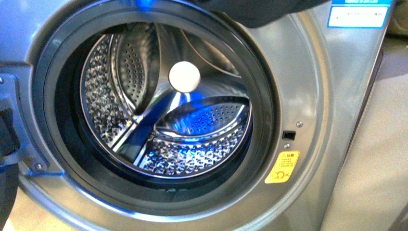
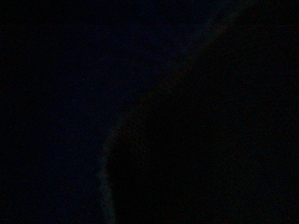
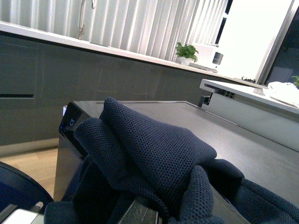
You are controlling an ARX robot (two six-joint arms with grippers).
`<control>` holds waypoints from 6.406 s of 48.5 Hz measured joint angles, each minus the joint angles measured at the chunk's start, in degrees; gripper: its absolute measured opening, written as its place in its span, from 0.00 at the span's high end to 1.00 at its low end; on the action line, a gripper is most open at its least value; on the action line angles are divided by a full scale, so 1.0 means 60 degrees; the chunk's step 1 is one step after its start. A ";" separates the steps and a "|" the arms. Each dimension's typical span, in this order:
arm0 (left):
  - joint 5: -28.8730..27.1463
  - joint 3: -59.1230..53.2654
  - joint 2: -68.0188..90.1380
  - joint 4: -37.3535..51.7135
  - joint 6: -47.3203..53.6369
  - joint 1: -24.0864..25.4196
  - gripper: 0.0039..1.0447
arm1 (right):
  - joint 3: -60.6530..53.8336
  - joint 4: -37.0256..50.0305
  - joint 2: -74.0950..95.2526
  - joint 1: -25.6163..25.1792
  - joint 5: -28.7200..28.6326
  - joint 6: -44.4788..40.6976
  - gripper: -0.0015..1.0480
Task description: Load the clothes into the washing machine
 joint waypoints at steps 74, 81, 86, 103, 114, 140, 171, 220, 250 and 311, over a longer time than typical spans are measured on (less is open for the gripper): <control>0.2204 -0.6594 -0.2047 0.2907 -0.0306 0.4273 0.91 | -0.7923 0.1457 -0.4976 -0.1064 0.7042 0.1807 0.63; 0.2295 -0.7118 -0.1534 0.3497 -0.0302 0.4411 0.91 | -1.0364 0.2415 -0.6160 -0.1585 0.6295 0.1847 0.82; 0.2273 -0.7355 -0.1064 0.3931 -0.0302 0.4477 0.91 | -1.1639 0.2885 -0.6626 -0.1887 0.5843 0.1843 0.94; 0.1865 -0.7191 0.1672 0.5650 -0.0342 0.4717 0.91 | -1.4841 0.4120 -0.8331 -0.3056 0.4845 0.1858 0.98; 0.1443 -0.6175 0.3388 0.6014 -0.0146 0.4575 0.91 | -1.5974 0.4441 -0.8994 -0.3515 0.4452 0.1865 0.98; -0.0011 -0.2226 0.7599 0.6018 0.0459 0.4393 0.91 | -1.7923 0.4561 -1.0867 -0.4779 0.3220 0.1872 0.98; -0.0645 0.1880 0.9719 0.4277 0.1326 0.4819 0.91 | -1.8742 0.3814 -1.2528 -0.4779 0.3217 0.1872 0.98; -0.1235 0.6619 1.1489 0.0240 0.2065 0.4703 0.86 | -1.8855 0.2426 -1.3959 -0.4779 0.3217 0.1872 0.98; -0.0634 0.4543 1.1730 0.0772 0.1829 0.4579 0.06 | -1.8855 0.2426 -1.3959 -0.4779 0.3217 0.1872 0.98; 0.1082 -0.6437 0.3840 0.5227 0.1275 0.4178 0.06 | -1.8855 0.2426 -1.3959 -0.4779 0.3217 0.1872 0.98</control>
